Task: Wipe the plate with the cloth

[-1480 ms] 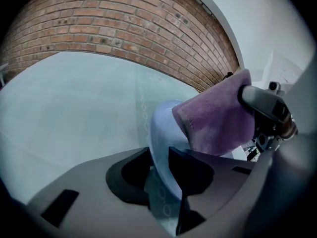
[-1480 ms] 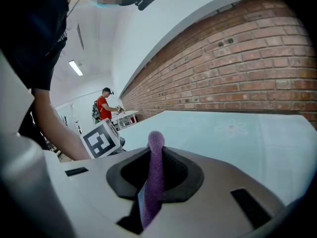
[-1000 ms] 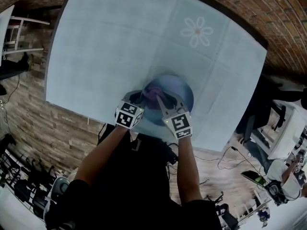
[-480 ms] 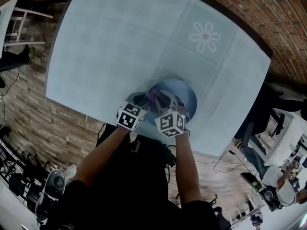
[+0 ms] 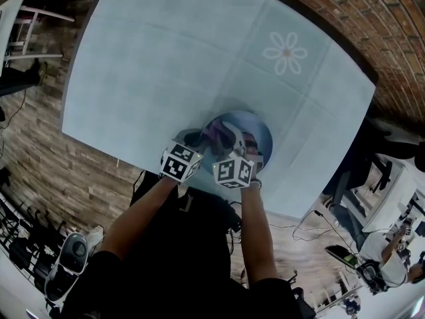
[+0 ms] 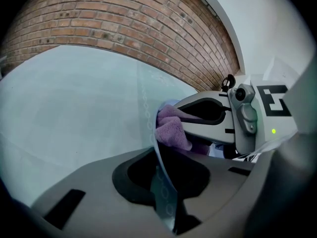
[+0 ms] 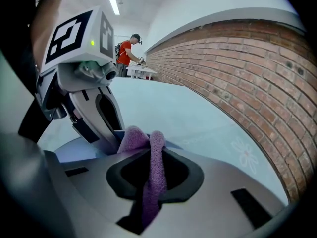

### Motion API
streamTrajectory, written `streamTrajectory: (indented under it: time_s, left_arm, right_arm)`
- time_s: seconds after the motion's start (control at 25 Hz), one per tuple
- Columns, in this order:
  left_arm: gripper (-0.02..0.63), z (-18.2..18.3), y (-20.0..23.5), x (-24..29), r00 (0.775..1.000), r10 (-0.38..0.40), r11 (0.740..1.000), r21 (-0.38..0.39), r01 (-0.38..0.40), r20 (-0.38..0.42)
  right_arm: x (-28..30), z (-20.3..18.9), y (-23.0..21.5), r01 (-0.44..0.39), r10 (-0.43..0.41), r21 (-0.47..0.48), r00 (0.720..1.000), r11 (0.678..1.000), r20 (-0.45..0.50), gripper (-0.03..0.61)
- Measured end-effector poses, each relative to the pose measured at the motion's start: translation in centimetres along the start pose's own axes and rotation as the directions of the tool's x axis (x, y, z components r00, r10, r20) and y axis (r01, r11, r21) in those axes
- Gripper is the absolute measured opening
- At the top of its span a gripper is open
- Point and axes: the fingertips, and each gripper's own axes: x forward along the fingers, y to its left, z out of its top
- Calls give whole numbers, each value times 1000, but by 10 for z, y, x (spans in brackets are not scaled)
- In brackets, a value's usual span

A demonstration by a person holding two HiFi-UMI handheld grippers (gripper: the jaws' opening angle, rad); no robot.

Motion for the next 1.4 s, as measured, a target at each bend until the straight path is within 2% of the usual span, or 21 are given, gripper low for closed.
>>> streamTrajectory:
  time_s: [0.32, 0.64, 0.88, 1.2, 1.4]
  left_arm:
    - [72, 0, -1, 0, 1000, -1, 1000, -12, 1, 3]
    - [72, -2, -1, -2, 1000, -1, 1000, -28, 1, 10]
    - [71, 0, -1, -1, 1000, 7, 999, -34, -6, 22]
    - [71, -2, 0, -2, 1000, -2, 999, -47, 3, 24]
    - [67, -4, 1, -3, 1000, -16, 996, -89, 18, 21]
  right_arm:
    - [-1, -10, -26, 110, -111, -39, 993, 993, -39, 60]
    - [-7, -19, -44, 175, -179, -60, 981, 983, -76, 60]
    - [-17, -38, -61, 239, -259, -142, 955, 961, -144, 60]
    - [-38, -65, -73, 284, -324, -191, 918, 940, -230, 60]
    - [-57, -83, -74, 298, -340, -184, 899, 937, -276, 60]
